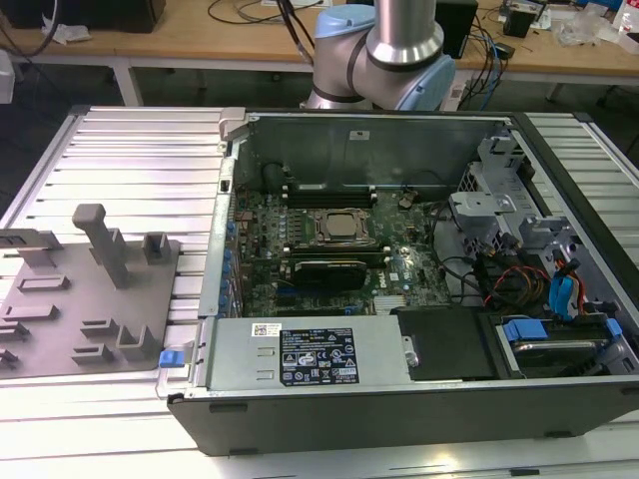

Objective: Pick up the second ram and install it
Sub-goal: 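Pick up the second ram and move it above second insertion slot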

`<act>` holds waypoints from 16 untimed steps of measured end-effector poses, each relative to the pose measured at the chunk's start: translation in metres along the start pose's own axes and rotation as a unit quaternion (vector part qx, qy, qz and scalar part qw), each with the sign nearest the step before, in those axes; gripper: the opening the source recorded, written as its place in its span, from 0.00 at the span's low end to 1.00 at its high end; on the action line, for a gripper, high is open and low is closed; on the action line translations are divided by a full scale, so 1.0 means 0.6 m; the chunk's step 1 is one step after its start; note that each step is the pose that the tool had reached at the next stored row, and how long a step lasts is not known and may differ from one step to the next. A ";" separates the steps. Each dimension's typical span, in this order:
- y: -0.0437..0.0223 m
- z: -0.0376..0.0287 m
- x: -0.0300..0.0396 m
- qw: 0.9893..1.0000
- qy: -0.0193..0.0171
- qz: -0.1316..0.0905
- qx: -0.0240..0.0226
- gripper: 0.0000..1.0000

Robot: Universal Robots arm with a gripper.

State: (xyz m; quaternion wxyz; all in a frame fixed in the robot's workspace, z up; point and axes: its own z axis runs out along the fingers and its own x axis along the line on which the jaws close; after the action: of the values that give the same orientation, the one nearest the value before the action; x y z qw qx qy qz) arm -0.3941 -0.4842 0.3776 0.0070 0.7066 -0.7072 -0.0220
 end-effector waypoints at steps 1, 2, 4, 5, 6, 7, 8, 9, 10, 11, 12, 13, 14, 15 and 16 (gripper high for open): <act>0.000 -0.005 0.000 1.000 0.000 0.000 0.000 0.13; 0.000 -0.013 0.000 1.000 0.000 0.000 0.000 0.13; 0.001 -0.028 -0.002 1.000 0.000 0.000 0.000 0.13; 0.001 -0.034 -0.002 1.000 0.000 0.000 0.000 0.13; 0.002 -0.038 -0.002 1.000 0.000 0.000 0.000 0.13; 0.002 -0.041 -0.003 1.000 0.000 0.000 0.000 0.13; 0.001 -0.046 -0.010 1.000 0.000 0.000 0.000 0.13; 0.000 -0.048 -0.022 1.000 0.000 0.000 0.000 0.13; 0.000 -0.049 -0.028 1.000 0.000 0.000 -0.001 0.13; -0.001 -0.050 -0.035 1.000 0.000 0.000 -0.001 0.13; -0.002 -0.053 -0.044 1.000 0.000 0.000 -0.001 0.13; -0.002 -0.059 -0.051 1.000 0.000 0.000 -0.001 0.13; -0.002 -0.067 -0.057 1.000 0.000 0.000 -0.001 0.13; -0.002 -0.076 -0.062 1.000 0.000 0.000 -0.001 0.13; -0.002 -0.086 -0.066 1.000 0.000 0.000 -0.001 0.13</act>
State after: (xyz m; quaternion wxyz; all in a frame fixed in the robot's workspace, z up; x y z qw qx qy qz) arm -0.3907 -0.4456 0.4301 0.0076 0.7066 -0.7072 -0.0226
